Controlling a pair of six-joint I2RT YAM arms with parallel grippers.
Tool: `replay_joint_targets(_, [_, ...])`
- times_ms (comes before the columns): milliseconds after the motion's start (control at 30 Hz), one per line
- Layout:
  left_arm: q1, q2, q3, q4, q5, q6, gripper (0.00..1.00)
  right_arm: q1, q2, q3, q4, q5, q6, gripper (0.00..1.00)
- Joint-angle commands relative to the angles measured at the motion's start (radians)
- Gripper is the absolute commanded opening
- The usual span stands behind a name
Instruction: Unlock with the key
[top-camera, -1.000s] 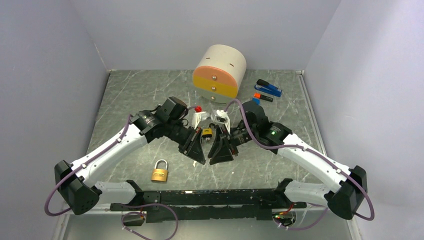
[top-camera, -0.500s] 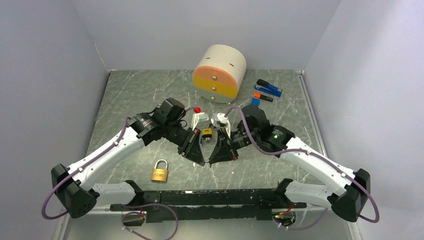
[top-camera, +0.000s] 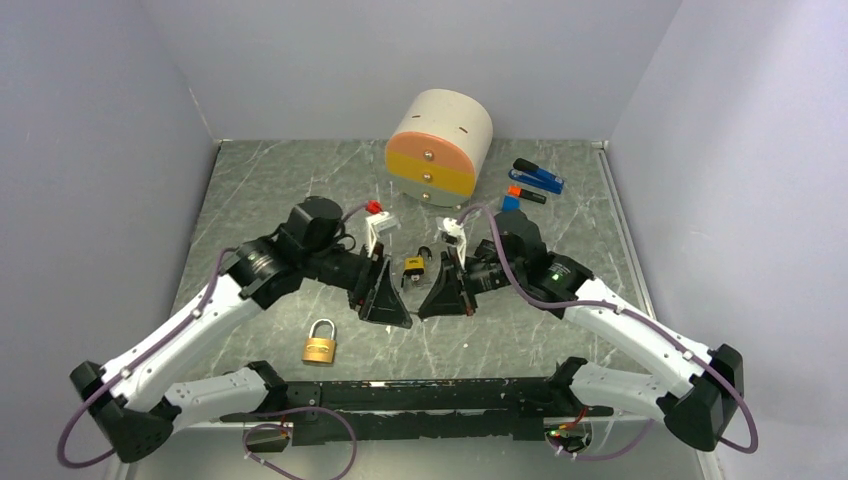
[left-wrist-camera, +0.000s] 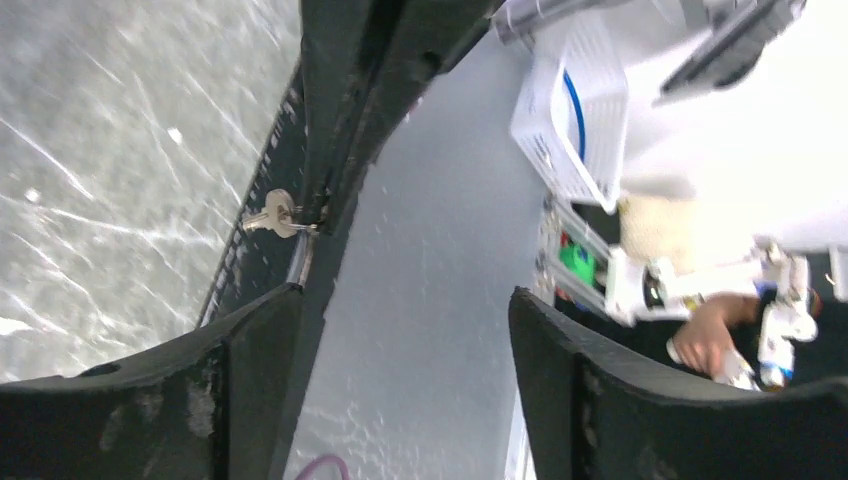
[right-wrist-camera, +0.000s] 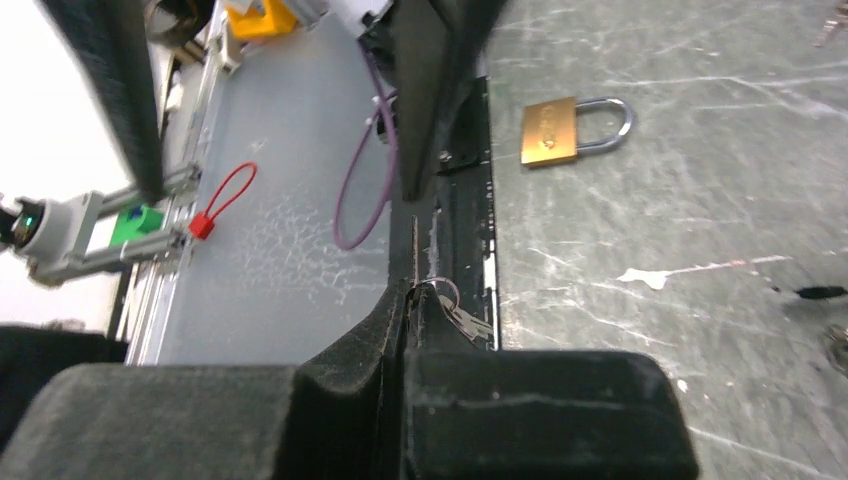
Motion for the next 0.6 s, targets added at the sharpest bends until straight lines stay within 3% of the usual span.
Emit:
replay_joint_targets(0, [-0.003, -0.103, -0.045, 0.197, -0.201, -0.108, 0.82, -0.056, -0.046, -0.036, 0.163, 0.067, 0.116, 0.0])
replay_joint_targets(133, [-0.003, -0.163, -0.142, 0.421, -0.409, -0.262, 0.84, -0.119, -0.07, -0.065, 0.269, 0.074, 0.237, 0.0])
replay_joint_targets(267, [-0.004, -0.186, -0.256, 0.705, -0.435, -0.384, 0.8, -0.146, -0.074, -0.074, 0.388, 0.06, 0.348, 0.0])
replay_joint_targets(367, [-0.002, -0.17, -0.262, 0.737, -0.451, -0.394, 0.78, -0.151, -0.071, -0.07, 0.425, 0.058, 0.386, 0.0])
replay_joint_targets(567, [-0.004, -0.131, -0.23, 0.737, -0.412, -0.407, 0.48, -0.155, -0.07, -0.073, 0.481, 0.051, 0.431, 0.0])
